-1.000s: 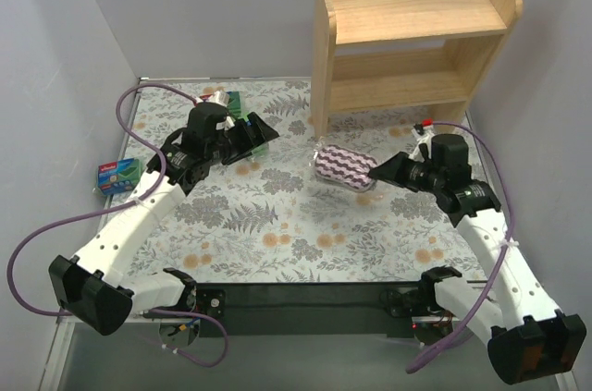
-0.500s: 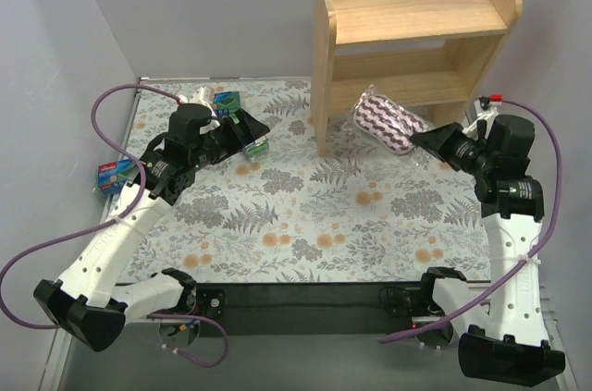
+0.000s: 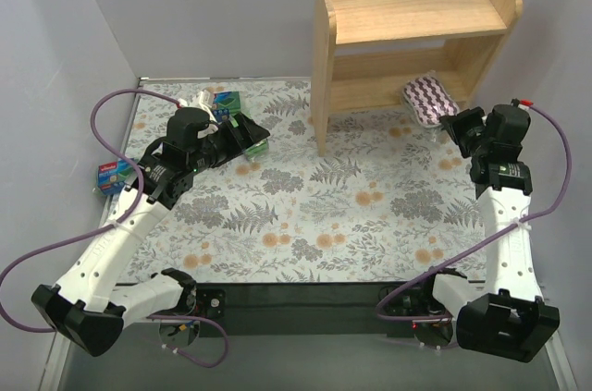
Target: Place and organize the cleaning sponges onto the shelf
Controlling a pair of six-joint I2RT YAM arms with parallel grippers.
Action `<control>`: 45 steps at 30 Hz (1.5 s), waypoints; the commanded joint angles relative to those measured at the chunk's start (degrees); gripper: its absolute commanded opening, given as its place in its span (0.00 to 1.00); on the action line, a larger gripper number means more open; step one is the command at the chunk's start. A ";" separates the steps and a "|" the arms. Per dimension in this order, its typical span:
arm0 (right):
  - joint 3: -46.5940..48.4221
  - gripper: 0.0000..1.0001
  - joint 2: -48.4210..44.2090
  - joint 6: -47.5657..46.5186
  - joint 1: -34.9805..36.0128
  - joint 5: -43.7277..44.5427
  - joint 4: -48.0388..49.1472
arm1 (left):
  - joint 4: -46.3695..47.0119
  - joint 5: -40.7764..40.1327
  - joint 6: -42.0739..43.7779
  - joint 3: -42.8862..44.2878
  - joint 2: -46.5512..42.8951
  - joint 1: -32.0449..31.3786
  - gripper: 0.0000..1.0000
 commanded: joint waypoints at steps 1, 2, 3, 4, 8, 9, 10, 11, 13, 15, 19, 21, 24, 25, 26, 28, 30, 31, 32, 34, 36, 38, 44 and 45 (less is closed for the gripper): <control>-1.93 0.01 -0.12 7.81 -0.39 6.58 13.28 | -0.28 0.67 -0.31 -0.32 -1.36 0.23 0.95; -2.10 0.01 1.01 8.51 -0.39 6.94 14.43 | -0.28 0.67 -0.40 -0.41 -1.62 0.23 0.95; -2.02 0.01 1.72 9.47 -0.48 6.68 15.65 | -0.28 0.76 -0.49 -0.67 -1.88 0.15 0.95; -1.76 0.01 2.60 10.00 -0.57 6.50 17.58 | -0.19 0.85 -0.75 -0.94 -2.06 0.15 0.95; 0.53 0.01 6.90 12.38 -1.18 6.41 19.01 | 0.51 1.20 -1.81 -2.17 -2.94 0.15 0.95; 0.71 0.01 7.44 13.08 -1.53 6.85 18.92 | 0.60 1.20 -2.16 -2.52 -3.11 0.23 0.94; 0.97 0.01 7.88 14.39 -1.80 7.37 19.01 | 0.69 1.12 -2.16 -2.96 -3.38 0.23 0.95; 1.06 0.01 8.92 15.01 -2.06 7.73 19.01 | 0.77 1.11 -2.33 -3.14 -3.55 0.15 0.95; 1.93 0.01 10.42 15.72 -2.50 7.82 19.18 | 0.86 0.94 -2.42 -3.66 -3.82 0.15 0.94; 2.99 0.01 13.23 15.46 -2.76 6.25 20.50 | 1.04 0.76 -2.43 -3.84 -3.99 0.23 0.95; 6.15 0.01 16.75 15.37 -2.94 5.62 21.55 | 1.21 0.50 -2.60 -4.37 -4.17 0.23 0.95; 7.82 0.01 18.07 15.81 -3.03 6.06 21.73 | 1.39 0.50 -2.95 -4.81 -4.26 0.23 0.94; 8.61 0.01 19.83 17.47 -3.03 5.89 22.08 | 2.00 0.50 -3.13 -5.60 -4.35 0.23 0.95; 8.70 0.01 20.70 17.74 -3.03 5.71 22.08 | 2.18 0.50 -3.13 -5.86 -4.35 0.15 0.94; 8.97 0.01 21.23 18.00 -3.12 5.54 22.78 | 2.35 0.50 -3.13 -5.95 -4.26 0.23 0.95; 9.14 0.01 22.37 18.53 -3.03 5.44 23.84 | 2.36 0.41 -3.13 -6.21 -4.00 0.23 0.94; 9.41 0.01 23.08 18.88 -3.03 5.88 24.02 | 2.36 0.41 -3.21 -6.56 -3.73 0.23 0.95; 9.67 0.01 23.96 19.15 -3.03 5.89 24.28 | 2.36 0.50 -3.30 -6.65 -3.82 0.15 0.95; 10.02 0.01 24.40 19.24 -3.12 5.54 24.19 | 2.44 0.50 -3.39 -6.74 -3.82 0.23 0.95; 10.46 0.01 25.45 19.67 -3.03 5.01 24.37 | 2.53 0.41 -3.65 -7.27 -3.99 0.23 0.94; 10.46 0.01 25.81 20.11 -2.94 5.09 24.81 | 2.62 0.41 -3.83 -7.53 -4.26 0.23 0.95; 10.38 0.01 26.60 20.73 -2.94 4.75 26.03 | 2.62 0.41 -3.92 -7.79 -4.35 0.23 0.95; 10.20 0.12 27.48 21.70 -2.94 2.99 27.53 | 2.62 0.50 -4.09 -8.15 -3.91 0.23 0.94; 9.85 0.17 27.13 21.35 -2.85 3.07 27.62 | 2.62 0.50 -4.18 -8.23 -3.91 0.23 0.95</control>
